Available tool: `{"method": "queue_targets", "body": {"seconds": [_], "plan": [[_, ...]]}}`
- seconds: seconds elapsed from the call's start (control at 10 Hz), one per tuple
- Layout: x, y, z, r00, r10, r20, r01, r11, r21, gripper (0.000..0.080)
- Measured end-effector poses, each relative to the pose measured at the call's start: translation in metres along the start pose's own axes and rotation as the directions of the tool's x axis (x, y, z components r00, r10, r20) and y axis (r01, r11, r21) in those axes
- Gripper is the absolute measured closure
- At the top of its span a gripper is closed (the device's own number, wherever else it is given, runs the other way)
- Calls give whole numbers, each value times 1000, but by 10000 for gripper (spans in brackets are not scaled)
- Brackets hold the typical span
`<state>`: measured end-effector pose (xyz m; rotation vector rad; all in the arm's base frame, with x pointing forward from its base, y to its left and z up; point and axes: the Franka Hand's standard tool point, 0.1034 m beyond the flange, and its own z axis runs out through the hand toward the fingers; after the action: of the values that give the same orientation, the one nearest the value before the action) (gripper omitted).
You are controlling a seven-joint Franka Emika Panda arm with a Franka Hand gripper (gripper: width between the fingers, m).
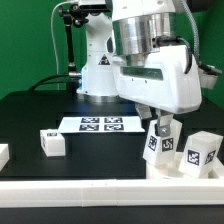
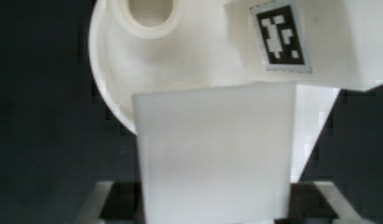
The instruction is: Assemble stool
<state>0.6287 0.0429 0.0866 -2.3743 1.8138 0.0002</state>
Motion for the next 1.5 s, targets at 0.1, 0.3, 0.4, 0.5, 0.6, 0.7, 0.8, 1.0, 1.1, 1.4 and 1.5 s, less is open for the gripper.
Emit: {"method": "queue_targets", "body": {"seconds": [0.1, 0.3, 0.4, 0.5, 0.6, 0.7, 0.8, 1.0, 1.1, 1.4, 1.5], "plan": [[-2, -1, 0, 997, 79, 9, -79, 997, 4, 453], [-3, -2, 0, 985, 173, 25, -173, 985, 12, 453], [-1, -3, 1, 968, 249, 40, -251, 967, 37, 453], [-4, -4, 1, 941, 334, 54, -336, 941, 38, 453], [-5, -5, 1, 911, 408, 65, -411, 911, 41, 453], [-8, -6, 1, 871, 486, 80, -490, 871, 42, 453], [-9, -7, 1, 831, 548, 93, -553, 832, 38, 453], [-12, -9, 1, 751, 651, 110, -657, 754, 25, 454], [-12, -9, 1, 742, 661, 112, -667, 745, 24, 454], [-13, -9, 1, 690, 712, 128, -719, 695, 13, 366], [-13, -9, 1, 693, 709, 129, -716, 698, 14, 366]]}}
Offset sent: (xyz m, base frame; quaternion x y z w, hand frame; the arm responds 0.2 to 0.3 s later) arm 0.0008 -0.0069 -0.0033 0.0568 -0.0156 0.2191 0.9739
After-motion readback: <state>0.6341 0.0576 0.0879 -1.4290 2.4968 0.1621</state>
